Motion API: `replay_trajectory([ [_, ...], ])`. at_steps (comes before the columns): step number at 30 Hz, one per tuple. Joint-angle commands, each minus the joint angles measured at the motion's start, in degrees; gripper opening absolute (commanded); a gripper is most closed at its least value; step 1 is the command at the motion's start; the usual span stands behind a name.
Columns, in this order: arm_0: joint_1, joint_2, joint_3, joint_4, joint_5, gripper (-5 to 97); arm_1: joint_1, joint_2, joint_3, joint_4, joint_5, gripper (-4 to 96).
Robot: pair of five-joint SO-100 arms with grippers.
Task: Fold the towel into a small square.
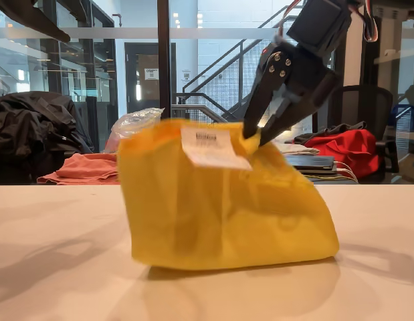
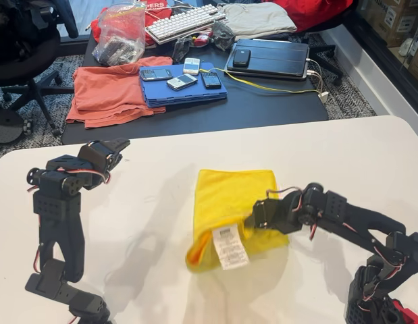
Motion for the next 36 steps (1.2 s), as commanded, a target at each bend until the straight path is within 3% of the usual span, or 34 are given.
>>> replay_trajectory([
  [1, 4.92, 0.88, -3.69, -0.53, 0.18, 0, 0.62, 0.26, -0.35, -0.18, 0.18, 15.4],
  [9, 17.75, -4.04, -5.71, -0.70, 0.09, 0, 0.79, 0.18, -0.26, -0.70, 0.18, 15.4],
  [20, 19.25, -13.54, -5.71, -1.23, 0.09, 0, 0.88, 0.18, -0.62, -0.70, 0.18, 15.4],
  [31, 22.76, -18.11, -5.62, -22.41, 0.00, 1, 0.88, 0.18, -0.70, -0.79, 0.18, 15.4],
  [36, 23.12, -20.39, -5.01, -24.70, -0.09, 6, 0.88, 0.18, -0.62, -0.79, 0.18, 15.4],
])
